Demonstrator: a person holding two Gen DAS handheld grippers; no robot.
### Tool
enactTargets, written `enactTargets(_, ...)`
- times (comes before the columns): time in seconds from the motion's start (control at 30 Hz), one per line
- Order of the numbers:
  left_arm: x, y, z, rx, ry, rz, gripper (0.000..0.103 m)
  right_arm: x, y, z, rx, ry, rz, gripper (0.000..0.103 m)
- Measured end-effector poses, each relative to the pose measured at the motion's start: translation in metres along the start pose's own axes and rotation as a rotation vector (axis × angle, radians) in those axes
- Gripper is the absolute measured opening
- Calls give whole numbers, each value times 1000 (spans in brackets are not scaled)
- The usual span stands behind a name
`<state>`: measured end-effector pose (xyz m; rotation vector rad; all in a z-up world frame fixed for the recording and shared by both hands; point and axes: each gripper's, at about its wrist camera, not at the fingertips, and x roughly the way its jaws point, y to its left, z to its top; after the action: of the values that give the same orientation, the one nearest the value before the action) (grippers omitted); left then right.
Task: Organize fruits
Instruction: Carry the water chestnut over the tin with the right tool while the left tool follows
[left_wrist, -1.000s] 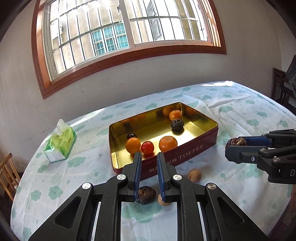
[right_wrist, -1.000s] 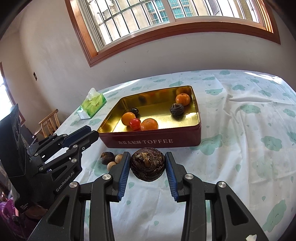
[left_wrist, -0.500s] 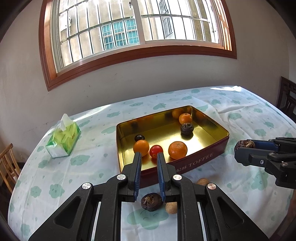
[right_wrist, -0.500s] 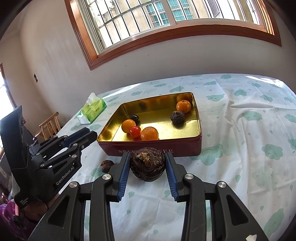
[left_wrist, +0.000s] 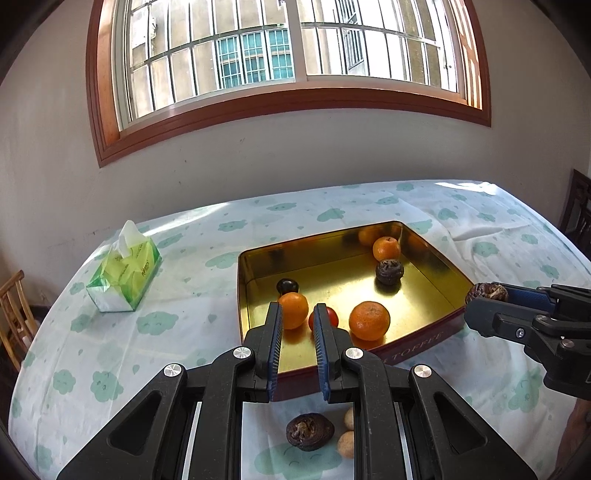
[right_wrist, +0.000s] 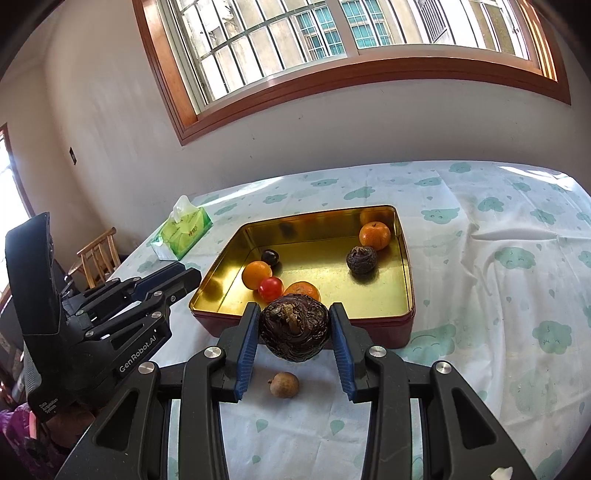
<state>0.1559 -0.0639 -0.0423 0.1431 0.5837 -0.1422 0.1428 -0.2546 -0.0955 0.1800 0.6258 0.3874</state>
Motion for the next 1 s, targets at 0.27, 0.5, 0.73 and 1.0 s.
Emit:
enactTargets(0.27, 21, 5, 9, -44, 32, 2, 18, 19, -4, 12, 9, 6, 3, 35)
enactTargets(0.5, 35, 6, 16, -55, 43, 9, 18, 30, -7, 19, 12, 8, 4, 35)
enactTargets(0.73, 47, 7, 20, -63, 56, 12, 18, 44, -10, 25, 25, 18, 6, 35)
enactTargets(1.0, 62, 10, 26, -78, 68, 13, 18, 58, -17, 30, 42, 26, 8, 35)
